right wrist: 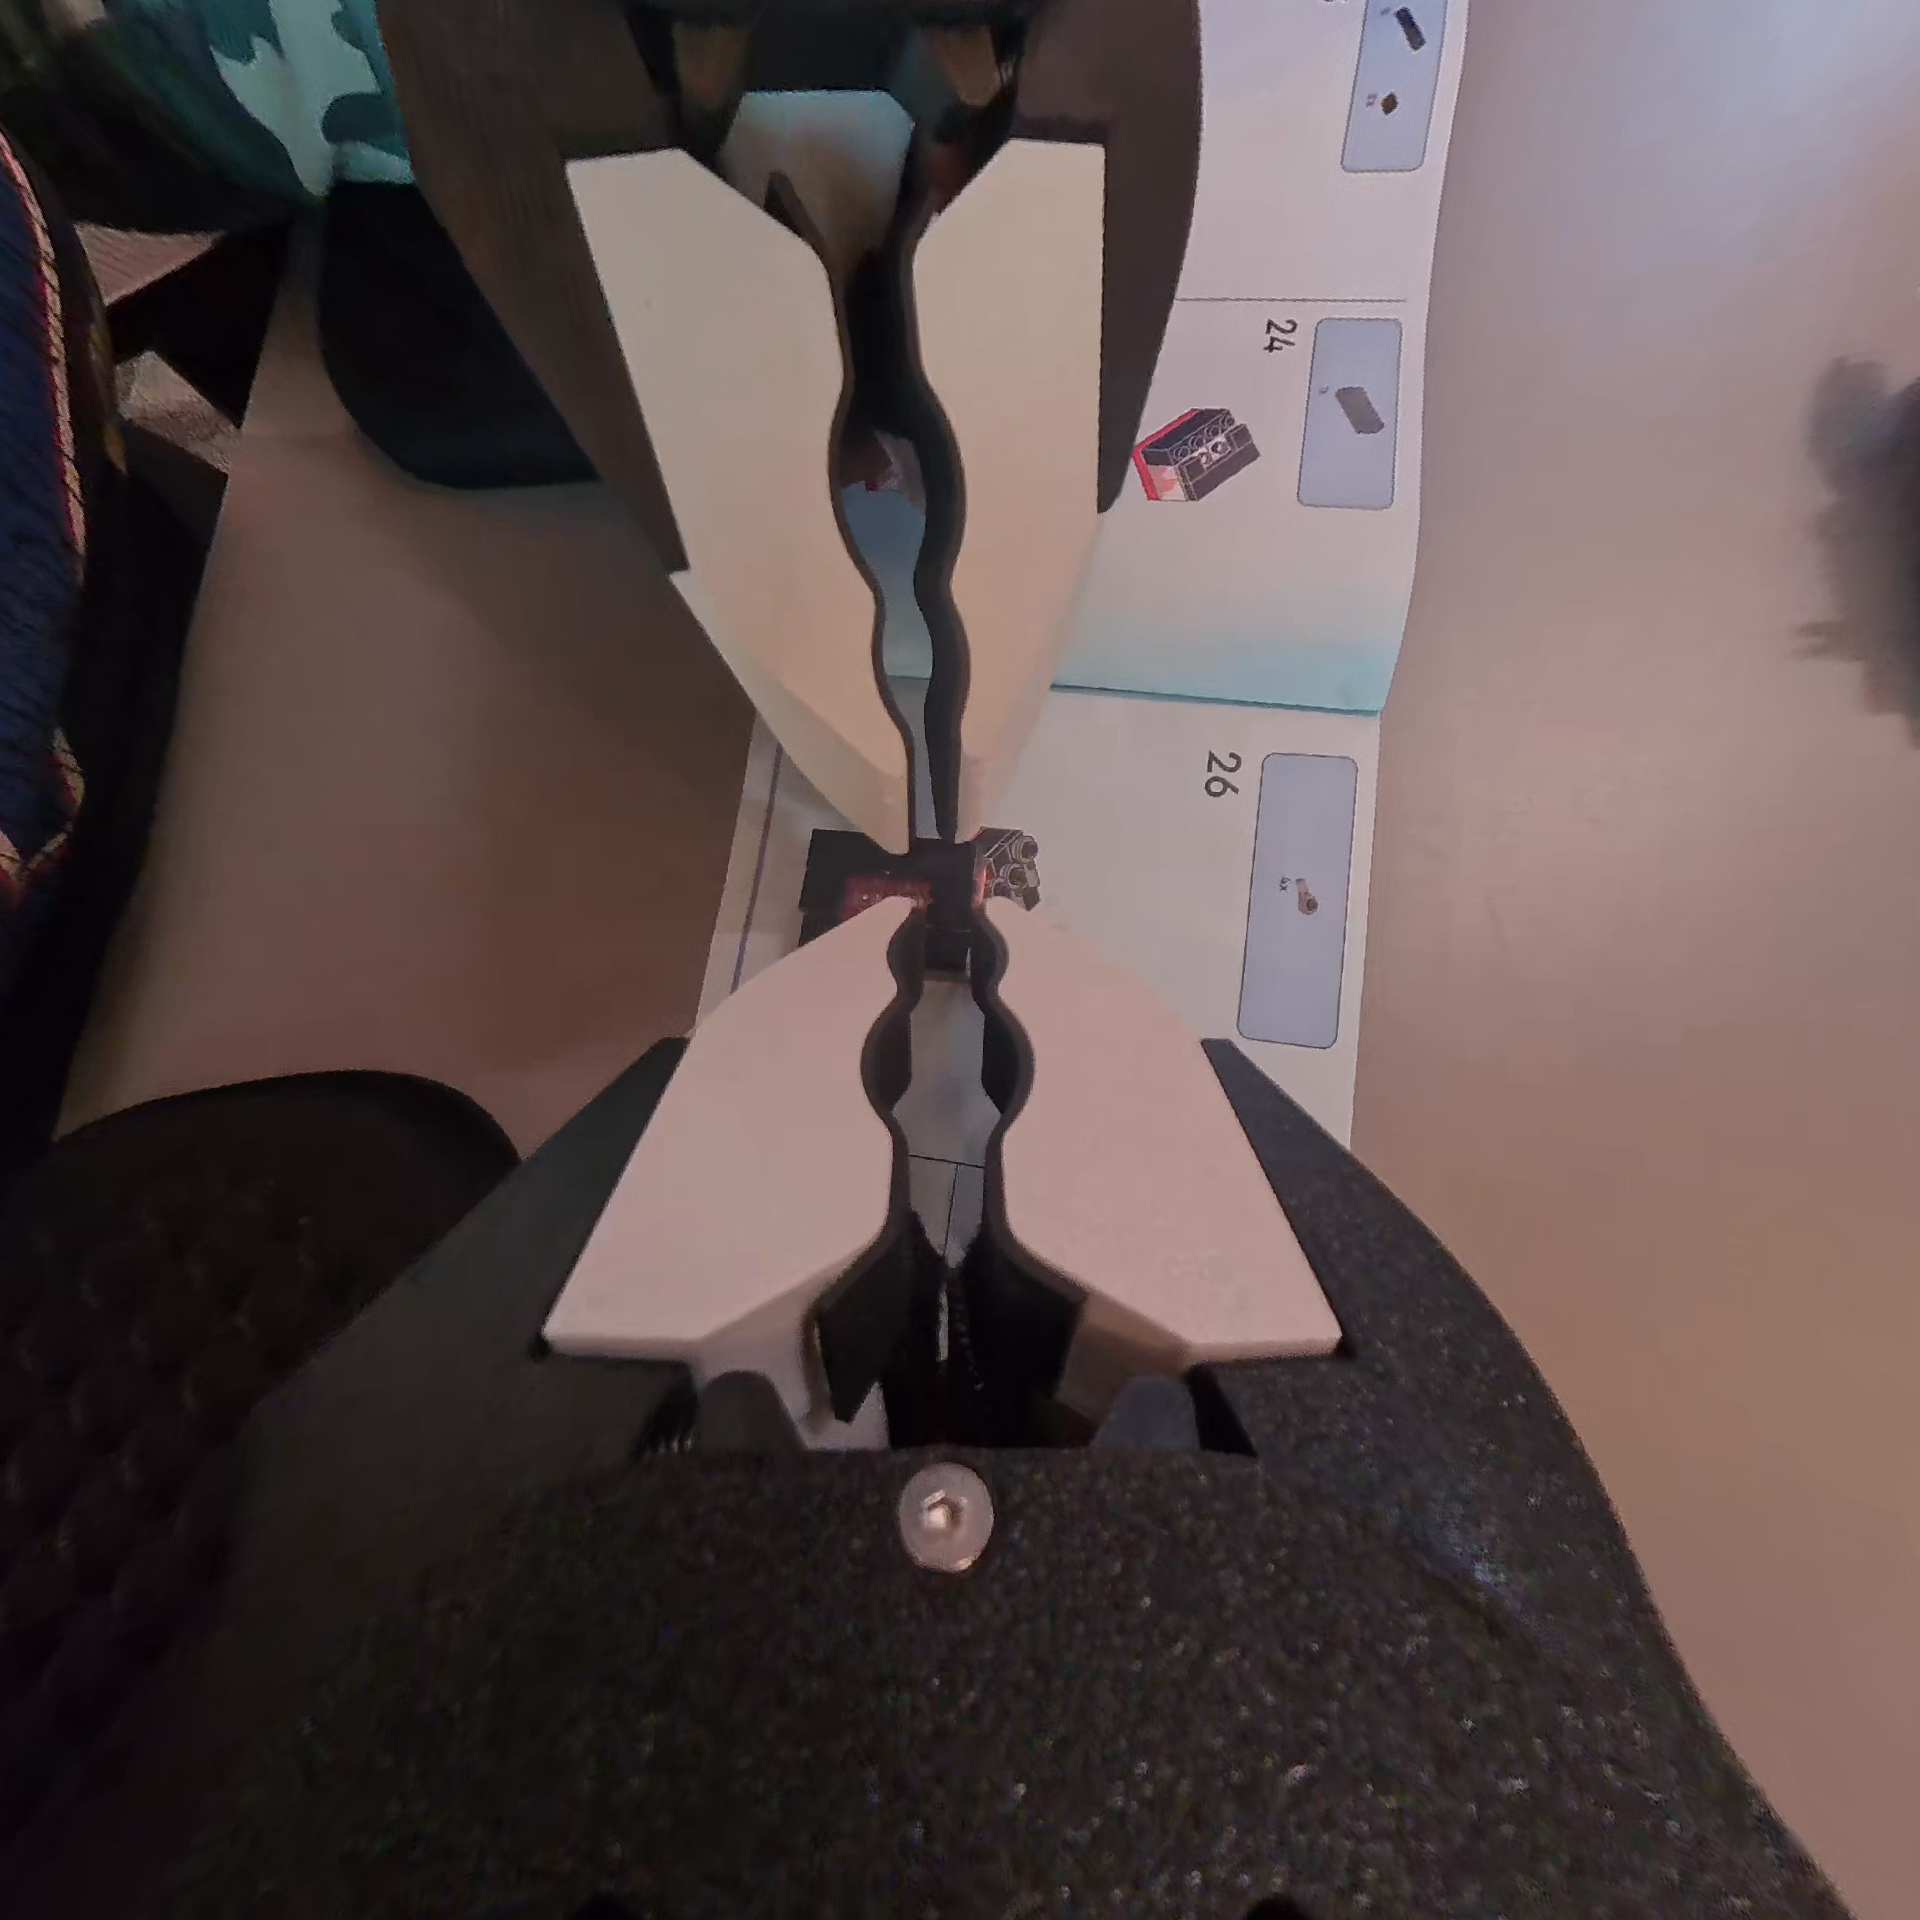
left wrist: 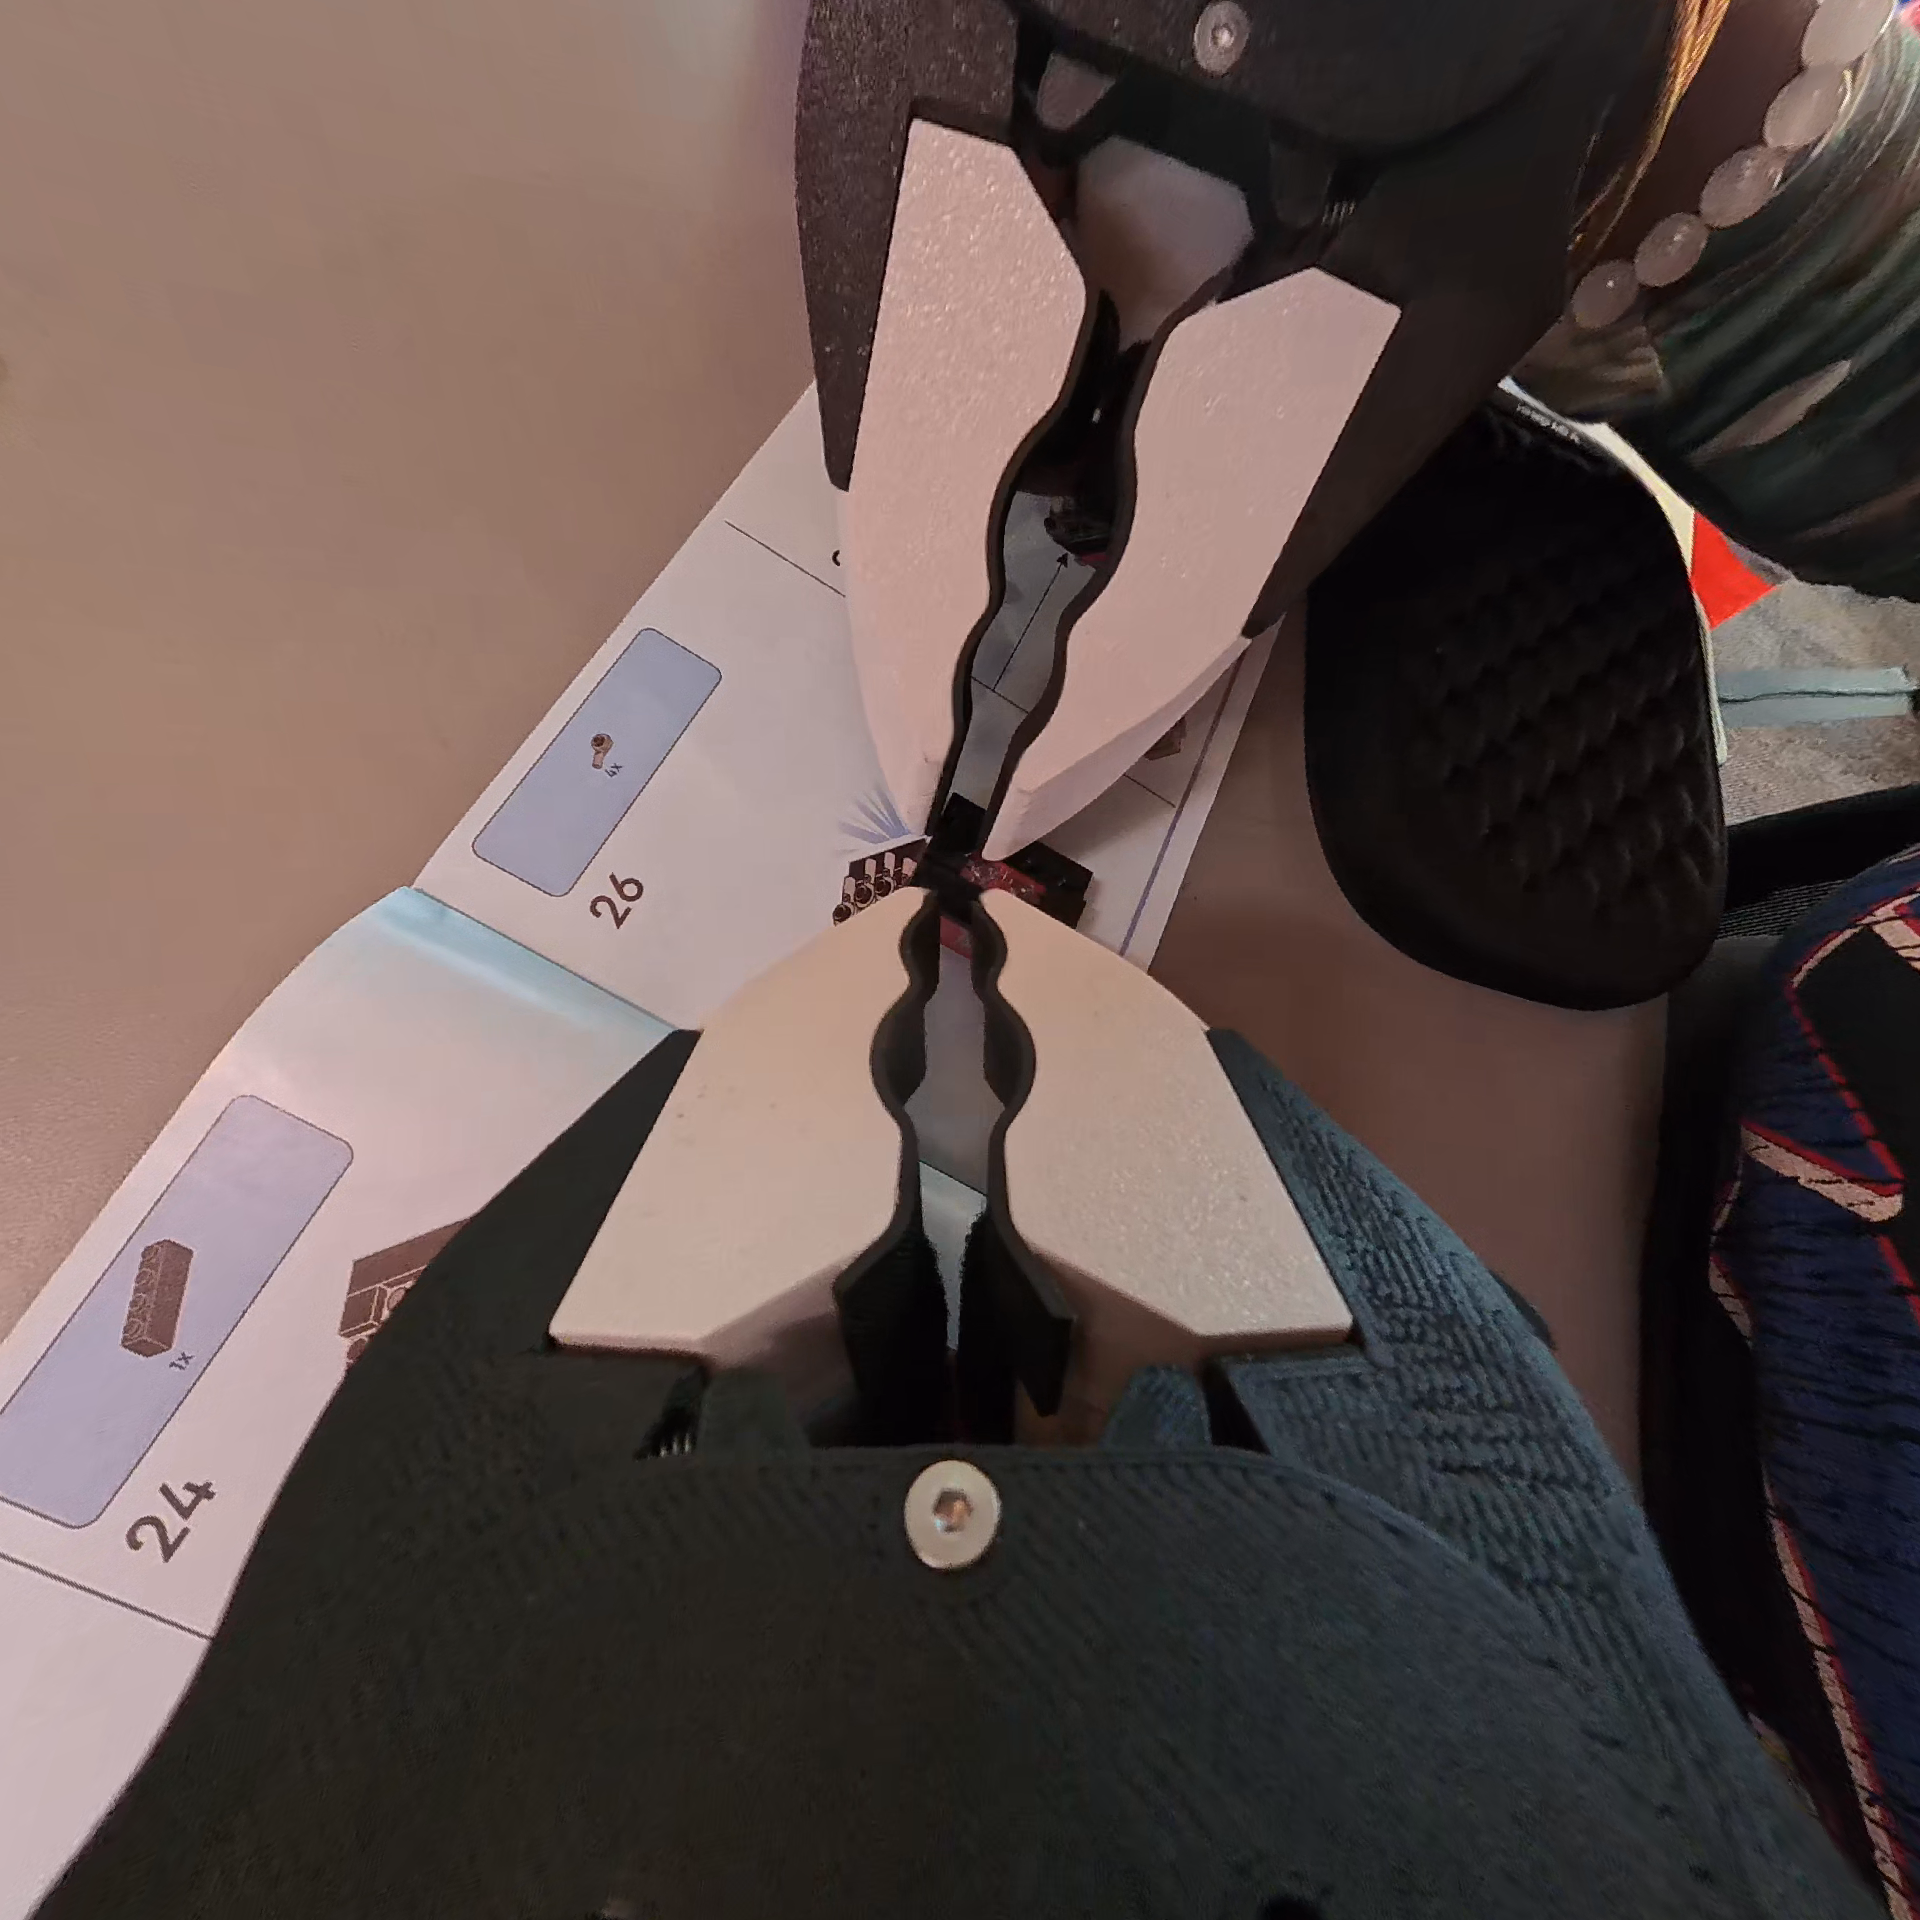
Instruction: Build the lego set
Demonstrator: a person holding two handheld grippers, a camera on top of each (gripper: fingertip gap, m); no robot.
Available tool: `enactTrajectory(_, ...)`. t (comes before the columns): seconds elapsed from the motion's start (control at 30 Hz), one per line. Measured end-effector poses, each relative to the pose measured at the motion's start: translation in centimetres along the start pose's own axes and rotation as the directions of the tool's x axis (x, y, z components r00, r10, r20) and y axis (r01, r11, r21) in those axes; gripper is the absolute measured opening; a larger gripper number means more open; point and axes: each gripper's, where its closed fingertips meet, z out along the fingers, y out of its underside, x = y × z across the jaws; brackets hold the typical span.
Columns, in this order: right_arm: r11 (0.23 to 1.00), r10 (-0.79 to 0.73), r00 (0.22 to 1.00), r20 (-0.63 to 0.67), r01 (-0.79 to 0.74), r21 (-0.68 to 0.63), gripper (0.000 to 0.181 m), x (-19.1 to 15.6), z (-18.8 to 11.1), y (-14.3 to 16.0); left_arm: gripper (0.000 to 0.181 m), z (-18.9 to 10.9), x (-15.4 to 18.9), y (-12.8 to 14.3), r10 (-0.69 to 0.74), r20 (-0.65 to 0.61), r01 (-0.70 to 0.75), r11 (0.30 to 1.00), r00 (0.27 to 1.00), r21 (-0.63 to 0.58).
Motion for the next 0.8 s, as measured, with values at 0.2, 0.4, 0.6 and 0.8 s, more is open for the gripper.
enactTrajectory(0.2,0.997,-0.069,0.997,0.019,0.070,-0.025,0.008,-0.23,-0.06,0.09,0.002,0.06,0.22,-0.01,0.003,-0.024,-0.003,1.000,1.000,0.009)
enactTrajectory(0.4,0.989,-0.132,0.990,0.046,0.135,-0.067,0.007,-0.32,-0.06,0.09,0.001,0.10,0.33,-0.05,0.021,-0.026,-0.020,1.000,0.999,0.015)
enactTrajectory(0.6,0.973,-0.182,0.978,0.098,0.193,-0.123,0.007,-0.39,-0.04,0.09,0.001,0.11,0.37,-0.04,0.033,-0.023,-0.032,0.999,0.999,0.018)
enactTrajectory(0.8,0.962,-0.210,0.968,0.140,0.230,-0.147,0.007,-0.41,-0.02,0.08,0.000,0.10,0.38,-0.05,0.036,-0.027,-0.035,0.999,0.999,0.022)
